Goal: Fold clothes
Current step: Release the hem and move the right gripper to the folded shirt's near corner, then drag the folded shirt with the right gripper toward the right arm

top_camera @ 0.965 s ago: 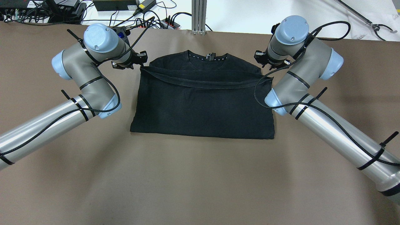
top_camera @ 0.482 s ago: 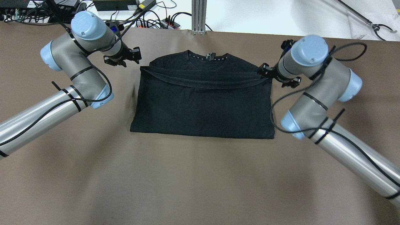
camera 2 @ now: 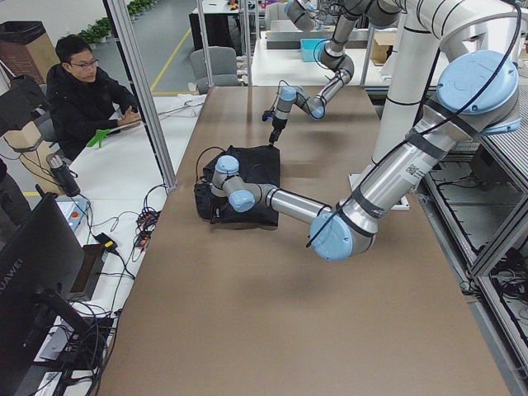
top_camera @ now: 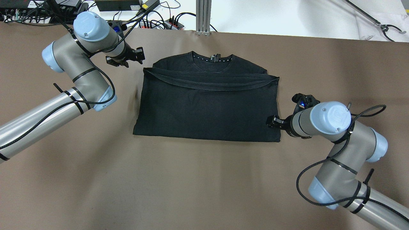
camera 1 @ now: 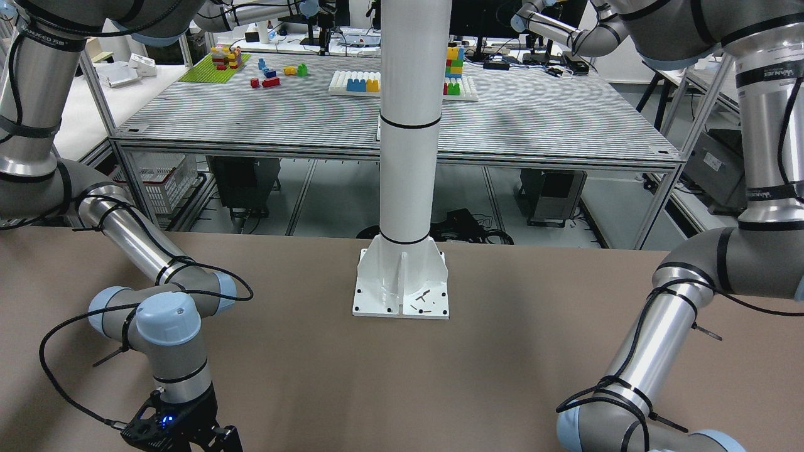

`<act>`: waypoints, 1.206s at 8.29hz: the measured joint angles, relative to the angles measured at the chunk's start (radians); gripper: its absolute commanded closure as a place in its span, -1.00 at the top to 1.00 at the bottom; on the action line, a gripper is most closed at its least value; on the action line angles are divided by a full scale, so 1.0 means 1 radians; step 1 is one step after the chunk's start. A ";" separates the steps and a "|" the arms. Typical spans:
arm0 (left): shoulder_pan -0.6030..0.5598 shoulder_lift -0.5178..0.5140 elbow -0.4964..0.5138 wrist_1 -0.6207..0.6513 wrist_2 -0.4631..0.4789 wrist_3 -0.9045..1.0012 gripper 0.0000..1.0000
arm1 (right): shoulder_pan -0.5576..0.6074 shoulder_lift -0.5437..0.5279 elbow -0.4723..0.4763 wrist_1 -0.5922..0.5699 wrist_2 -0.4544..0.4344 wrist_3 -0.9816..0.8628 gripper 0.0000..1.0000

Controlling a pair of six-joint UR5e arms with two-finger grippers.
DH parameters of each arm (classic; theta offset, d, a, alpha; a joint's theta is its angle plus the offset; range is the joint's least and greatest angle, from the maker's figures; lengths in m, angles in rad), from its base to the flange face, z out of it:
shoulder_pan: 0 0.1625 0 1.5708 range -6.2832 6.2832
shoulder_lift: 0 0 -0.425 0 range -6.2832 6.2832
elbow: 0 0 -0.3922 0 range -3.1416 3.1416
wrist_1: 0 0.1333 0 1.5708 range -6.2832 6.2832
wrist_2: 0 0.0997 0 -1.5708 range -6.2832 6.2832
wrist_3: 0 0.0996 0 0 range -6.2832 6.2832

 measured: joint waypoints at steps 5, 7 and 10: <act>0.000 0.007 -0.002 0.000 0.035 -0.003 0.27 | -0.063 -0.003 -0.095 0.087 -0.062 0.011 -1.00; 0.000 0.009 0.001 0.000 0.040 0.001 0.27 | -0.060 0.014 -0.082 0.089 -0.055 0.038 -1.00; 0.010 0.009 0.005 0.000 0.050 0.001 0.27 | -0.061 -0.021 0.048 0.052 -0.008 0.060 -1.00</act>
